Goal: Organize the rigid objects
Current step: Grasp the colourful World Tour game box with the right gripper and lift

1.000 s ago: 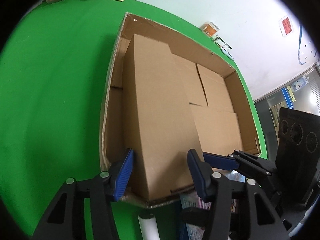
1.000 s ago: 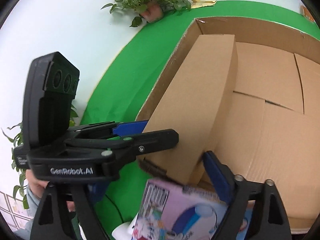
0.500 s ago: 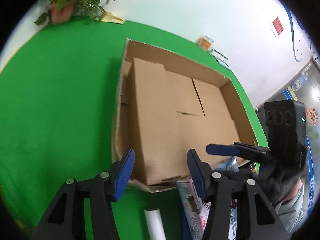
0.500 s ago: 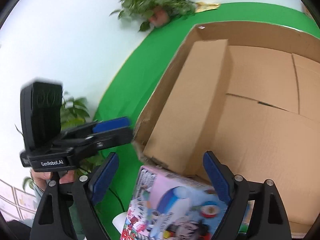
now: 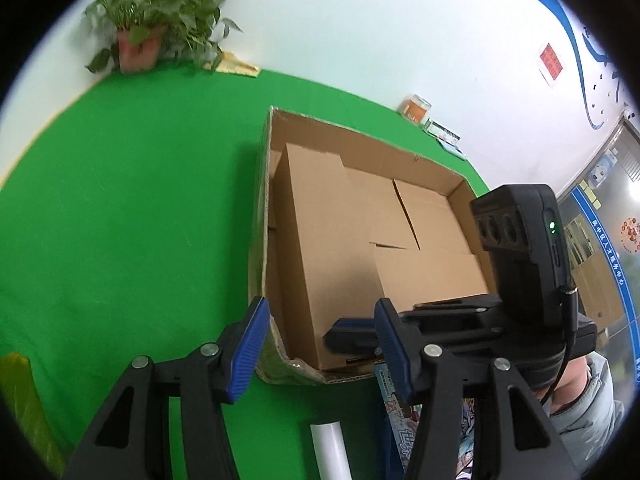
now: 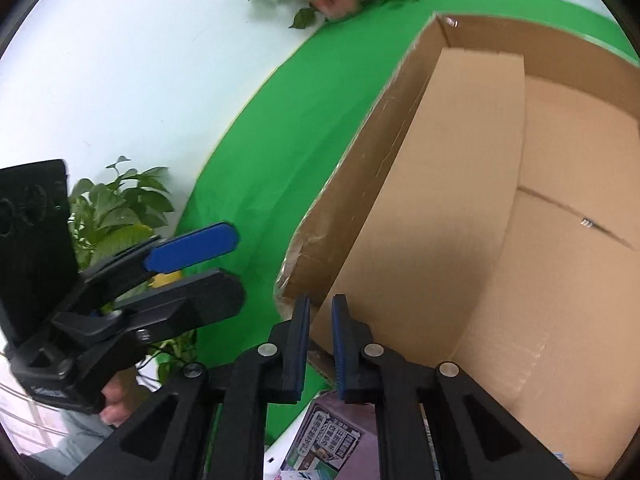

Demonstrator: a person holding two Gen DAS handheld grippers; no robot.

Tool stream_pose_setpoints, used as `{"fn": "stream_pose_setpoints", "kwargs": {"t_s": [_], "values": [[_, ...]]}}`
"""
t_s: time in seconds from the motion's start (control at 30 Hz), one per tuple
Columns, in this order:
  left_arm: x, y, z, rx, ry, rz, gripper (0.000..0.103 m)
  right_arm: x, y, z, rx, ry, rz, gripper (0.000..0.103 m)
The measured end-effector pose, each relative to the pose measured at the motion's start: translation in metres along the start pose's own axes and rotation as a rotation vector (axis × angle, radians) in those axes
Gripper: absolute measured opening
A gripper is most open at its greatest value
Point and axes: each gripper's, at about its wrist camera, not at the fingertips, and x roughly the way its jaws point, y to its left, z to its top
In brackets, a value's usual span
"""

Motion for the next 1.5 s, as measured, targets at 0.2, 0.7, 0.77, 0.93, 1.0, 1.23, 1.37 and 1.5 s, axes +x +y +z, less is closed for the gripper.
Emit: {"fn": "stream_pose_setpoints", "kwargs": {"t_s": [0.2,0.7,0.77,0.93,1.0,1.23,1.37,1.5], "values": [[0.014,0.001,0.008,0.014,0.042,-0.022,0.055,-0.050,-0.052,0.015,0.146,-0.127,-0.139,0.055],[-0.001,-0.006,-0.010,0.044,-0.070,0.090,0.080,-0.018,-0.053,0.026,0.219,-0.068,0.042,0.018],[-0.011,-0.014,-0.011,0.049,-0.107,0.101,0.080,-0.024,-0.043,0.019,0.187,-0.096,0.026,0.024],[-0.031,-0.031,-0.025,0.064,-0.151,0.090,0.080,-0.077,-0.030,-0.030,0.133,-0.190,-0.091,0.076],[-0.037,-0.043,-0.036,0.096,-0.170,0.128,0.080,-0.104,-0.027,-0.057,0.115,-0.259,-0.169,0.098],[-0.017,-0.065,-0.076,0.050,0.002,-0.027,0.080,-0.148,-0.029,-0.147,0.108,-0.273,-0.194,0.103],[0.013,-0.065,-0.090,-0.014,0.118,-0.116,0.080,-0.131,-0.017,-0.175,0.053,-0.230,-0.242,0.103],[0.037,-0.060,-0.092,-0.115,0.207,-0.202,0.079,-0.110,0.002,-0.178,0.005,-0.192,-0.226,0.102]]}}
